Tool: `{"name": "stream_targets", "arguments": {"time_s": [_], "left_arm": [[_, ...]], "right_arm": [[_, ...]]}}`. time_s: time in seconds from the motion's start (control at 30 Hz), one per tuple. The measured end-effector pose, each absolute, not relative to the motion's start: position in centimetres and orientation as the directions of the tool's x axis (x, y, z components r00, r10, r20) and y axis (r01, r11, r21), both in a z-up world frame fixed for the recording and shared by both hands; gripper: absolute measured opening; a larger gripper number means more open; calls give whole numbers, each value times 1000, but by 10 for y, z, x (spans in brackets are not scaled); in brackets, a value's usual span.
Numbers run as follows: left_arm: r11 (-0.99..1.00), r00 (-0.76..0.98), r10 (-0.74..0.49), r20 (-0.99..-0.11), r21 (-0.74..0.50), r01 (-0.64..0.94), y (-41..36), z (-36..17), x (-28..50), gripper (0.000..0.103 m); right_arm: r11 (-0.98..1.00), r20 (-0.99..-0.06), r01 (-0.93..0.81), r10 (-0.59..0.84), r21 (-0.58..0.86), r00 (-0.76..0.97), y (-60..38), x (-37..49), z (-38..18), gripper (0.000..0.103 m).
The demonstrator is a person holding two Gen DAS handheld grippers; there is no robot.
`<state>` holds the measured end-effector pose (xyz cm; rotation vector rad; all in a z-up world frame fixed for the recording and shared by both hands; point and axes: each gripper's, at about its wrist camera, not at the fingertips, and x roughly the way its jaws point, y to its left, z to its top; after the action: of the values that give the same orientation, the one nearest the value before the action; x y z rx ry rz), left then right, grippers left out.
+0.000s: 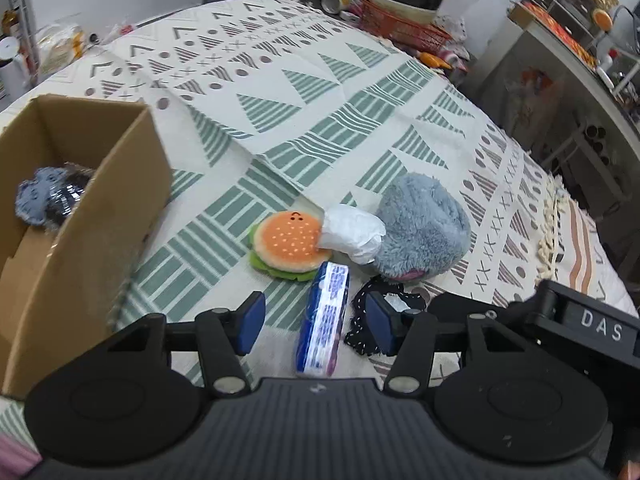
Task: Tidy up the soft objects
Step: 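Move the left tool to the blue-white snack box while the right tool approaches the black heart pouch, then close the left tool on the snack box while the right tool grips the heart pouch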
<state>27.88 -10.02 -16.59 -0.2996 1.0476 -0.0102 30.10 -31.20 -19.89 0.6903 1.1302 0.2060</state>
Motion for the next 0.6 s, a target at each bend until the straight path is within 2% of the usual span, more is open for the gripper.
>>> {"name": "stream_targets", "arguments": {"time_s": [0.1,0.2,0.43,0.6], "left_arm": [[955,479,-172,-860,-265,-131,-101,-175,286,40],[953,459,-190,-868,-276,-126,-102,-183,292,33],[953,430,-194,-882,-273,-129,-102,-200,299,26],[950,422,-202,-884,-282,-135,-104,-209,300,21]], "right_arm": [[774,-765,199,486,601,423,-310,309,-206,78],[769,-775,224,486,599,405,-308,315,-214,75],[788,-800,229,472,571,371,-301,323,-227,75],[813,-815,212,448,543,368,-295,330,-230,63]]}}
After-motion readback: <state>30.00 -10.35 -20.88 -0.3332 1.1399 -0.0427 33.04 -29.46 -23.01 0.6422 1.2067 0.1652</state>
